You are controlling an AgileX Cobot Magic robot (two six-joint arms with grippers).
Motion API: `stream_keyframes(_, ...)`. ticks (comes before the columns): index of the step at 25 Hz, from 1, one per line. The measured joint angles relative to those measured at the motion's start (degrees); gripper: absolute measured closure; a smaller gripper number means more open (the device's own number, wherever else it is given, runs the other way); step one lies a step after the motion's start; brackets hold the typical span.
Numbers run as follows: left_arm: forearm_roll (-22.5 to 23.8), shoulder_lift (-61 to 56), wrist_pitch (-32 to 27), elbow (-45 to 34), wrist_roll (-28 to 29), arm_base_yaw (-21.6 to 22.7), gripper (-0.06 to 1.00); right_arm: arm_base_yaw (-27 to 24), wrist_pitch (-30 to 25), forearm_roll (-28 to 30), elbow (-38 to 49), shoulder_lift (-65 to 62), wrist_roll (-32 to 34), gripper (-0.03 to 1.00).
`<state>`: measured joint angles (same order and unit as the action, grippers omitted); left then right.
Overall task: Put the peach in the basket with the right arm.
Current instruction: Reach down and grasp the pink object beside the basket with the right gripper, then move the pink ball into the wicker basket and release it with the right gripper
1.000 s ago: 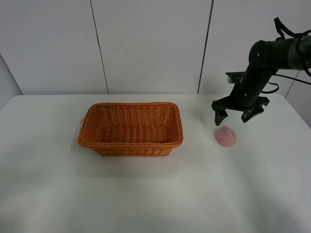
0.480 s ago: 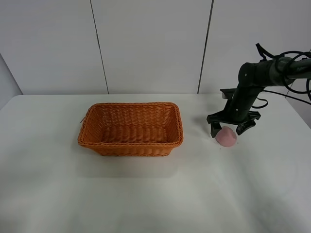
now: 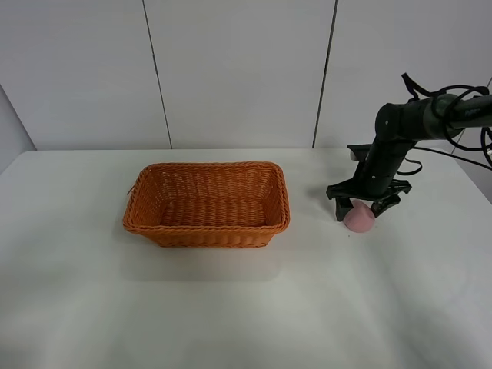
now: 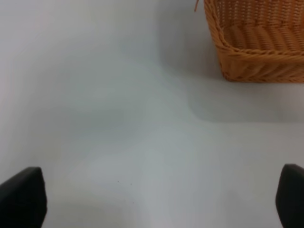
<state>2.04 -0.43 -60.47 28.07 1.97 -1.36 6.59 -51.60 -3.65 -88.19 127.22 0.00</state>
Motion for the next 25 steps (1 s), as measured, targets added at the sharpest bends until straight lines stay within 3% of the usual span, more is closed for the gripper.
stream_keyframes(5, 0.00, 0.00, 0.00, 0.00, 0.00, 0.00, -0.05, 0.00, -0.78, 0.94, -0.28, -0.12, 0.00, 0.89)
stream_keyframes(7, 0.00, 0.00, 0.00, 0.00, 0.00, 0.00, -0.05, 0.00, -1.29, 1.44, -1.14, -0.25, 0.00, 0.97)
stream_keyframes(12, 0.00, 0.00, 0.00, 0.00, 0.00, 0.00, -0.05, 0.00, -6.17, 1.77, -6.30, -1.27, 0.00, 0.97)
stream_keyframes(20, 0.00, 0.00, 0.00, 0.00, 0.00, 0.00, -0.05, 0.00, -16.93, 3.65, -23.04, -6.39, 0.00, 0.97)
stream_keyframes(25, 0.00, 0.00, 0.00, 0.00, 0.00, 0.00, -0.05, 0.14, -17.95, 3.65, -28.06, -6.50, 0.00, 0.97)
